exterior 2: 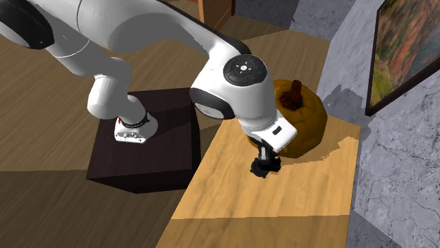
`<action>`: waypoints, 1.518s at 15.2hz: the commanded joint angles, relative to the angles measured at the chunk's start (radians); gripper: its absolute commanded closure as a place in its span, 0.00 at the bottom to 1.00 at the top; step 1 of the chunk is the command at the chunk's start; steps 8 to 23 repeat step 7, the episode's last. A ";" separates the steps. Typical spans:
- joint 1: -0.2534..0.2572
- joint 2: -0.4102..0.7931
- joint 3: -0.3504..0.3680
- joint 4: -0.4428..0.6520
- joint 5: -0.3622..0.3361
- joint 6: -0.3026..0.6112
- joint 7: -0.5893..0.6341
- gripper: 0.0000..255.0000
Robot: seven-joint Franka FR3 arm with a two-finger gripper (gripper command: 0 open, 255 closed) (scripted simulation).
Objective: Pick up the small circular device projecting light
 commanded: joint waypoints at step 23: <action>-0.001 -0.025 0.004 0.060 -0.018 -0.083 0.017 1.00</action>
